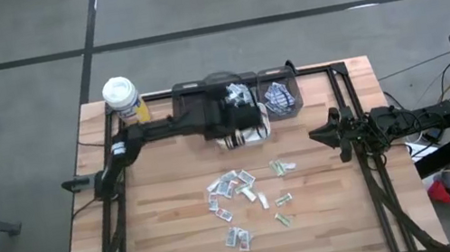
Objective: Pick & Place First Aid Supplies
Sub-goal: Put the green bandage pack into the left black bin
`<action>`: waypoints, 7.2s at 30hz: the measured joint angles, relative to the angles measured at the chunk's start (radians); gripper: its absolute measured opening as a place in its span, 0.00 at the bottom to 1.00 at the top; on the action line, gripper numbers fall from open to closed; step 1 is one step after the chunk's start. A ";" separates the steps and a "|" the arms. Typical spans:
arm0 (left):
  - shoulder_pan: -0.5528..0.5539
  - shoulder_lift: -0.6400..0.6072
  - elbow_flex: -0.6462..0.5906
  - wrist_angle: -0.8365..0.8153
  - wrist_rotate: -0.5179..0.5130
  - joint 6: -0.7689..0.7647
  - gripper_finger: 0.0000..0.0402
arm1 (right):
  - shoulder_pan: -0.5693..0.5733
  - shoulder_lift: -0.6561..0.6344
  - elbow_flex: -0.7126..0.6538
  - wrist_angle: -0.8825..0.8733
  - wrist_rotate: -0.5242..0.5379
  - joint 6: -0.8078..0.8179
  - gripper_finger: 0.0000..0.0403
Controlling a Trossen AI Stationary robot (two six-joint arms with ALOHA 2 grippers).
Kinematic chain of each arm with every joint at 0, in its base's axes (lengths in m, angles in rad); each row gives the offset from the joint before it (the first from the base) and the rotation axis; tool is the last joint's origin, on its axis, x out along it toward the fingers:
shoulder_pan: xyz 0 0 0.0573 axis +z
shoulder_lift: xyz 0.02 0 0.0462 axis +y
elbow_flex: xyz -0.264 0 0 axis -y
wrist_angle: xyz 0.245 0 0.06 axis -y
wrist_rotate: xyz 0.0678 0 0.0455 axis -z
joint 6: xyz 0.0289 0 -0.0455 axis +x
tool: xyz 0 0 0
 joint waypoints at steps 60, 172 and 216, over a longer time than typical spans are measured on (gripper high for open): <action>0.060 -0.330 -0.478 0.557 0.670 0.049 0.21 | 0.000 0.000 0.000 0.000 -0.001 0.000 0.16; -0.293 -0.101 -0.507 0.624 0.523 0.036 0.00 | 0.000 0.000 0.000 -0.001 0.000 0.000 0.16; 0.510 -0.277 -0.726 0.447 0.372 -0.368 0.00 | 0.000 -0.001 0.000 -0.001 0.004 0.000 0.16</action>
